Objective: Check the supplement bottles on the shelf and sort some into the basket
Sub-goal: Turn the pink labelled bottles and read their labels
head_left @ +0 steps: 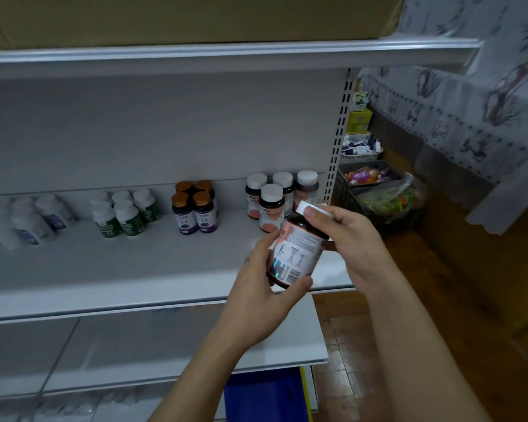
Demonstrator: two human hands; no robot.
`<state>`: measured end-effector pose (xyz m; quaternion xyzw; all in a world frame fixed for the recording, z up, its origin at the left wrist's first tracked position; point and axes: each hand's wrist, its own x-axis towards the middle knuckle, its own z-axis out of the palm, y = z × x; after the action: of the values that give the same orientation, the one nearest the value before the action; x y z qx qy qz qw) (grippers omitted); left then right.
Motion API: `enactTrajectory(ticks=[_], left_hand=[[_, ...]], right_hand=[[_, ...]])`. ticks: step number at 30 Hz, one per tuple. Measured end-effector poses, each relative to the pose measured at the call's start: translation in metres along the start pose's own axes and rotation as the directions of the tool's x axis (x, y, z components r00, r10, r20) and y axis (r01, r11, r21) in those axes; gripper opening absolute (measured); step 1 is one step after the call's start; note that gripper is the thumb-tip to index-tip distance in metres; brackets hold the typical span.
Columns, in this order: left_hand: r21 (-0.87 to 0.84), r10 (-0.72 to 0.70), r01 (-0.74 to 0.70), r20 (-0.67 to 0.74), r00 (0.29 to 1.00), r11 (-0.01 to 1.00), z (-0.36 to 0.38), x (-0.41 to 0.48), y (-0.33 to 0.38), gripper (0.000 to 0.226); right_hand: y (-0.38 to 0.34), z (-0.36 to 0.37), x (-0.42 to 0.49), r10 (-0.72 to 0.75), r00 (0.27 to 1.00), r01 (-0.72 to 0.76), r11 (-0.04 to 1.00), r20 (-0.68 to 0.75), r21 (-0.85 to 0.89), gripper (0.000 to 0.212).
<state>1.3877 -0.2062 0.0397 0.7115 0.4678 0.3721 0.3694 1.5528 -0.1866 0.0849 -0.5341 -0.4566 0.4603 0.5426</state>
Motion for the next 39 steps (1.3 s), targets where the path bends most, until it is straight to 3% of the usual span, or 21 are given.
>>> enactTrajectory(ticks=[10,14,17,22,26,32,36,39], left_hand=[[-0.232,-0.043,0.075,0.141,0.989,0.970,0.000,0.002,0.007,0.060],[-0.223,-0.083,0.120,0.167,0.983,0.968,0.000,0.004,0.004,0.063],[-0.211,-0.088,0.125,0.177,0.980,0.969,0.001,0.003,0.003,0.063],[-0.191,-0.077,0.113,0.186,0.980,0.975,0.001,0.003,0.009,0.061],[-0.144,-0.056,0.081,0.171,0.984,0.986,0.002,0.003,0.012,0.073],[0.107,-0.050,0.046,0.035,0.998,0.993,0.003,0.007,0.010,0.073],[0.143,-0.020,0.023,-0.022,1.000,0.989,0.002,0.008,0.013,0.078],[0.146,-0.015,0.020,-0.039,0.999,0.989,0.001,0.006,0.011,0.069]], right_hand=[[0.003,-0.008,0.004,0.035,0.994,-0.060,0.969,0.107,0.240,0.021],[0.007,-0.010,0.005,0.053,0.988,-0.094,0.953,0.147,0.288,0.036],[0.009,-0.010,0.004,0.053,0.990,-0.087,0.960,0.133,0.267,0.043],[0.009,-0.009,0.003,0.045,0.998,-0.053,0.974,0.038,0.221,0.031],[0.007,-0.010,0.001,0.030,0.999,-0.023,0.984,-0.033,0.177,0.031],[0.000,-0.008,0.001,-0.009,0.992,0.019,0.996,-0.122,0.084,0.033],[-0.001,-0.006,0.001,-0.024,0.992,0.027,1.000,-0.125,0.016,0.036],[-0.004,-0.006,0.001,-0.026,0.997,0.024,0.999,-0.071,-0.029,0.034]])
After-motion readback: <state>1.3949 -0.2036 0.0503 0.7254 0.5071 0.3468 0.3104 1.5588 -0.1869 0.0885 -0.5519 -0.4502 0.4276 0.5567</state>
